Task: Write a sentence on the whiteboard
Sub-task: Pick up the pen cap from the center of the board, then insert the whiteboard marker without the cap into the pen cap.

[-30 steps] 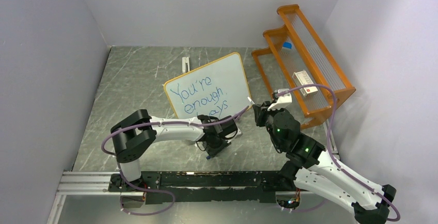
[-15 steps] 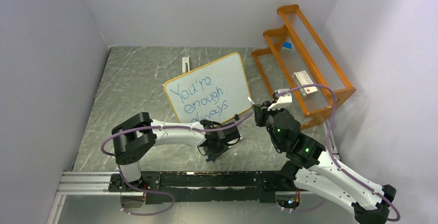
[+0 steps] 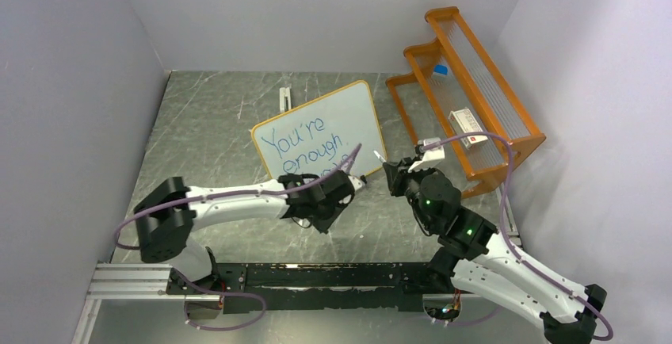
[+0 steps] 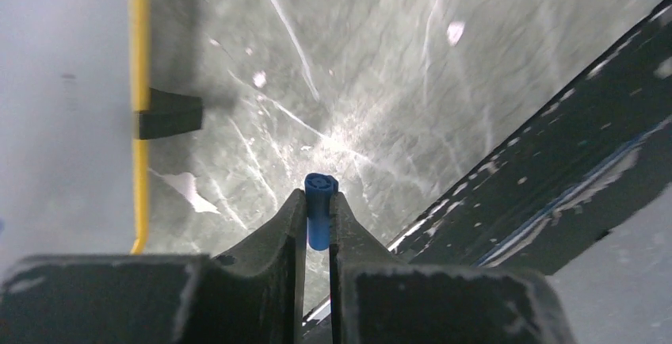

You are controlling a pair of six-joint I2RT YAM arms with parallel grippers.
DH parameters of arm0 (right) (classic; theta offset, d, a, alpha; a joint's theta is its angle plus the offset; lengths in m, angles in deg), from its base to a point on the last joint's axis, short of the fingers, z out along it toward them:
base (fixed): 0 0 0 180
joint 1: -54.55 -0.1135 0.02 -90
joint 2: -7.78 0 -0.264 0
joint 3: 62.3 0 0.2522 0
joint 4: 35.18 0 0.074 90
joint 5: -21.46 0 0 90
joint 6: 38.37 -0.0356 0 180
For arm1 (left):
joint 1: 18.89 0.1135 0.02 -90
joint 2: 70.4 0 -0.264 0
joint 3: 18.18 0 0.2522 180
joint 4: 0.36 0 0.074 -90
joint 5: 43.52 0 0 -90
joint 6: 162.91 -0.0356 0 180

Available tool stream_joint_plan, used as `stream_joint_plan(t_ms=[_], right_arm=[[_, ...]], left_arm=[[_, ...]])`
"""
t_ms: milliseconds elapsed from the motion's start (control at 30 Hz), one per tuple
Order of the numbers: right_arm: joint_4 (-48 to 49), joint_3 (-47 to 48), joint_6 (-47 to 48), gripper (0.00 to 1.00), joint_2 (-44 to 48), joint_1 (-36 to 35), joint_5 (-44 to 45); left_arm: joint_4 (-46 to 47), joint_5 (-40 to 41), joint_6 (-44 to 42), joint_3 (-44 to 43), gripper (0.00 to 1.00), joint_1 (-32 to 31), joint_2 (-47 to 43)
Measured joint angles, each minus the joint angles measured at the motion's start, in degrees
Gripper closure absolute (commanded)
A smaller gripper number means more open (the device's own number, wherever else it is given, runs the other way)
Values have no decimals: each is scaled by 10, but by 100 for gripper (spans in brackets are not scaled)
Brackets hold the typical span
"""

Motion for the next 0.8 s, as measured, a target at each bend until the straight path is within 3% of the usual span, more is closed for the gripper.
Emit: stream_joint_plan(t_ms=[400,800], right_arm=[[137,-69,38,100,52,0,-78],[365,-152,57,100,34,0,-164]], left_arm=[[135,89,137,34,95,70,-224],[261,235,343,106,95,92,-343]])
